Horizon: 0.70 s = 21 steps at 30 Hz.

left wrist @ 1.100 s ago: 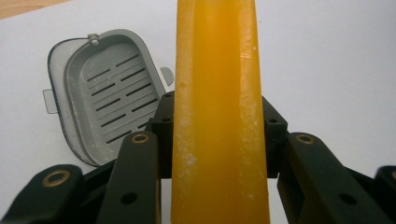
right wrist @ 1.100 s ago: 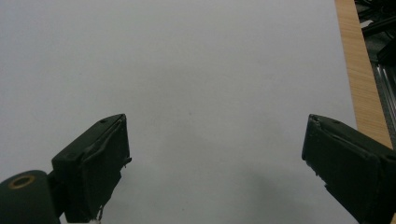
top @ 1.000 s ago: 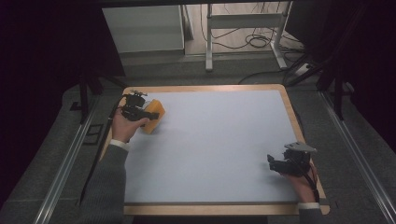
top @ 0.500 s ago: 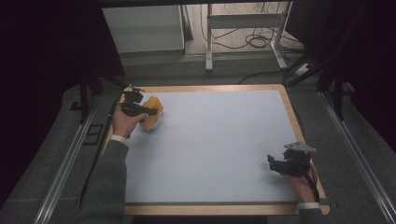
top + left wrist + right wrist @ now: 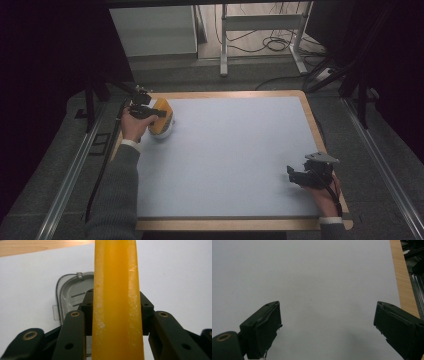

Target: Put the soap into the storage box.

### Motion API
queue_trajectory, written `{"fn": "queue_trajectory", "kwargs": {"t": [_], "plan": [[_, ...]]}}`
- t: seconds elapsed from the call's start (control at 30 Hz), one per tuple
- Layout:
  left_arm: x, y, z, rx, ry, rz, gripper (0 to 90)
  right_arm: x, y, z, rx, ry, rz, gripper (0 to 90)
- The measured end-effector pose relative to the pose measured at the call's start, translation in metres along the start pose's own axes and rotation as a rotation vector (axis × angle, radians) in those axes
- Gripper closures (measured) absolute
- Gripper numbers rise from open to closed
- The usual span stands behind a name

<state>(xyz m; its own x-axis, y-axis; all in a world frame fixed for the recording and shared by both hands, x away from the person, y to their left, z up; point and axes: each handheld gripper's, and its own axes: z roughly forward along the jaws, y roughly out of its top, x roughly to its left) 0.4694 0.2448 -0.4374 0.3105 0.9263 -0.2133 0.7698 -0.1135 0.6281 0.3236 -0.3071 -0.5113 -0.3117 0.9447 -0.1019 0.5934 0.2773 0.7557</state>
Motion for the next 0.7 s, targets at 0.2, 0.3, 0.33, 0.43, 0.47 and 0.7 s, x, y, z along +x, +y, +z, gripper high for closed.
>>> {"fn": "queue_trajectory", "kwargs": {"t": [0.2,0.3,0.33,0.43,0.47,0.7], "plan": [[0.007,0.003,0.007,0.003,0.015,-0.032,61.1,-0.001,0.0,-0.001,-0.001,-0.003,0.006,7.5],[0.009,0.003,0.01,0.004,0.02,-0.041,61.1,-0.001,0.0,0.0,-0.001,-0.003,0.008,7.5],[0.01,0.003,0.013,0.008,0.028,-0.047,61.1,-0.001,0.0,0.0,0.001,-0.002,0.007,7.5],[0.01,0.003,0.015,0.01,0.043,-0.048,61.1,-0.001,0.0,0.0,0.001,-0.002,0.007,7.5],[0.011,0.003,0.018,0.013,0.046,-0.049,61.1,-0.002,-0.001,0.0,0.002,-0.002,0.006,7.5],[0.016,0.0,0.025,0.009,0.047,-0.087,61.1,-0.002,-0.001,0.0,-0.001,-0.006,0.01,7.5]]}}
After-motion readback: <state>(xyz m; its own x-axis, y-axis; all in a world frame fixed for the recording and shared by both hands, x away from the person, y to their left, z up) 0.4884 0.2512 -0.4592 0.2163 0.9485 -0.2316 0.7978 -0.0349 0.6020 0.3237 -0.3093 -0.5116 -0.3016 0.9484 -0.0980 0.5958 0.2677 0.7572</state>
